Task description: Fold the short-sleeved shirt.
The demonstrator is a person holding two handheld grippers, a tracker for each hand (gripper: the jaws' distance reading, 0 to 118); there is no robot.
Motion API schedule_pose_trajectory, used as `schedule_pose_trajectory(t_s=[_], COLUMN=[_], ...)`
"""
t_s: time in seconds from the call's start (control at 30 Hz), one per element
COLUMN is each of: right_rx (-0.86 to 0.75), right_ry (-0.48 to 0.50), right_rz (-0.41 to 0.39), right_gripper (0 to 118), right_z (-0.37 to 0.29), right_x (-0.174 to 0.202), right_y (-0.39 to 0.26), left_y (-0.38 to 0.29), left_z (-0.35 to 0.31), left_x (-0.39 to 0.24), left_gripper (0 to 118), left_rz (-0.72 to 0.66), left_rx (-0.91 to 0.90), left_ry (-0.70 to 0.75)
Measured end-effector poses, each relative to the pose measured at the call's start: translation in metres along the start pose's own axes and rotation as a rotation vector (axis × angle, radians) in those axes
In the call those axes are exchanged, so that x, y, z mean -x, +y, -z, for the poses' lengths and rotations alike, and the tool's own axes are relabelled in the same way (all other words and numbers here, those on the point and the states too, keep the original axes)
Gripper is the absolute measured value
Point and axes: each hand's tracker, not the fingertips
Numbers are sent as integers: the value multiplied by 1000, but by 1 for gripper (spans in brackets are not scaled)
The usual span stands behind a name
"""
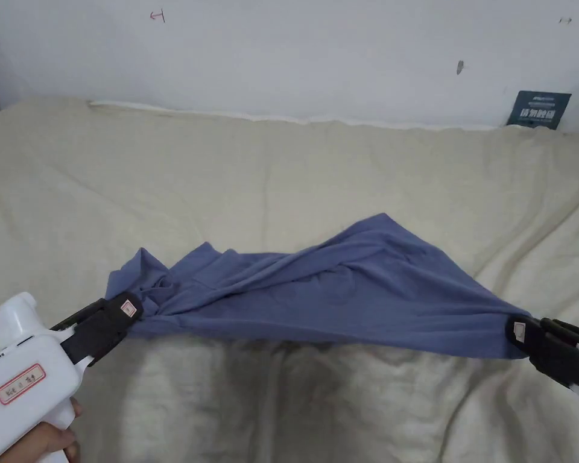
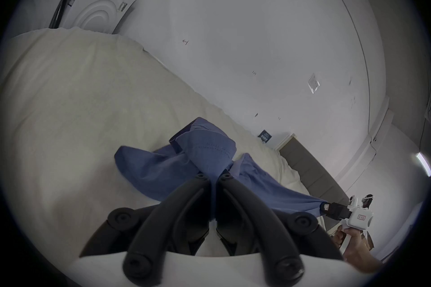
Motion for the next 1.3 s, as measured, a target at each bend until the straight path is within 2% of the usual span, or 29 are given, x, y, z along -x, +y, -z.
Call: schedule_pose_trajectory(t_s=[0.27,0.43,0.53,0.93,1.17,1.23,1.27,1.3], right_rx=[66,139,187,330,362,370,371,370], right_ry=[-2,-6,-8,-14,-15,-16,-14,-13], right_rz=[-19,-58,-67,-116,-151,-156,-156,-155], right_gripper=[5,5,5,5,5,10,20,45], right_z=[-49,-62,-59,-33,-28,-27,-28,-28], right_x=[10,12,7,-1,-1,-1,-1,-1], right_y=[-44,-71,-90,-108,-108,-108,-109,-110], left_y=[-30,-48,-49,-34,-33,-33,-33,-33], left_z=[-51,-67,-71,-48,-44,-44,-45,-45], left_x=[3,10,21,25,24,24,24,24], left_gripper=[3,3,3,3,3,3,4,8], left_rz=[-9,3,-59,90,120,114,113,119], left_rx=[61,112,114,361,414,422,421,418], left_ry=[28,76,98,143,152,145,143,145])
